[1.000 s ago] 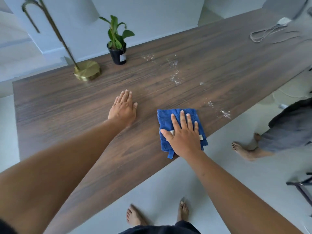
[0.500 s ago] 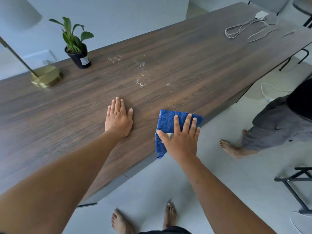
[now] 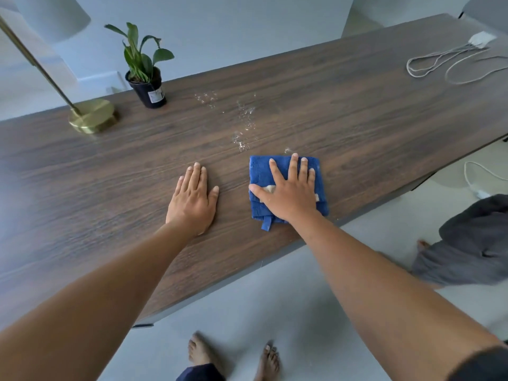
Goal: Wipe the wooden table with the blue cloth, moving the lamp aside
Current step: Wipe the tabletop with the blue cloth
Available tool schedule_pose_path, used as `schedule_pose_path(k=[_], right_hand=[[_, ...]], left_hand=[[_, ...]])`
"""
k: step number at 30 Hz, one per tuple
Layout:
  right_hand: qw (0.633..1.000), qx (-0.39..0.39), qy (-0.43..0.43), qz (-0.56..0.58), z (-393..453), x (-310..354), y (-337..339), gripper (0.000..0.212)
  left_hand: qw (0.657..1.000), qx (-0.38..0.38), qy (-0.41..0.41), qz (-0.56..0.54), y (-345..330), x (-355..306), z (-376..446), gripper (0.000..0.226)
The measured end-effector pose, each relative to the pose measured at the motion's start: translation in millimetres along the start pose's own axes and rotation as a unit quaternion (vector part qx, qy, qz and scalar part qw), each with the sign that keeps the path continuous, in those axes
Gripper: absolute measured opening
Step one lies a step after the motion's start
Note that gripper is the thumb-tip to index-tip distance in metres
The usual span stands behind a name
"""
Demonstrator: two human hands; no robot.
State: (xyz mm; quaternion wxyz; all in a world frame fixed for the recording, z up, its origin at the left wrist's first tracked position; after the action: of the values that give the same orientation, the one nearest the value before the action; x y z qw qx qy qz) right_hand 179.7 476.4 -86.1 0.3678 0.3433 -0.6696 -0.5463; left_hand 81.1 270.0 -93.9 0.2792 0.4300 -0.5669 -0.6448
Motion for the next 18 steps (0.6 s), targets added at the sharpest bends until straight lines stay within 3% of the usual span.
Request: schedule_pose_path(k=[5,10,18], right_hand=[[1.0,0.014,-0.008,0.003,5,4,0,0.095],[1.0,-0.017,-0.001,-0.014,-34,-2,-6,0.096],[0.999,0.004,0.024,-0.03,78,12,8,0.096]], left_hand=[[1.0,-0.015,-0.003,-0.003,16,-1,11,0.064],[0.996,-0.022,0.08,-0.044,34,23,62,0.066],[0.996,0.008,0.093,0.001,22,50,110,0.072]])
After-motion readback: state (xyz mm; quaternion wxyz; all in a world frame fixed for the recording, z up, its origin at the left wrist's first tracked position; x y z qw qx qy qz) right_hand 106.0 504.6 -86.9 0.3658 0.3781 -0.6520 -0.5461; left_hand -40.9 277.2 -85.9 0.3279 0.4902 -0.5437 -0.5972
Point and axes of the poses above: each hand's wrist, its own z-axis towards the middle knuckle, its own y-axis out of the back of the hand, x = y × z, the point moved 7 cm from there along z, towards the middle knuckle, and after that the axes turned 1 degree about y, right-handed, at the moved point
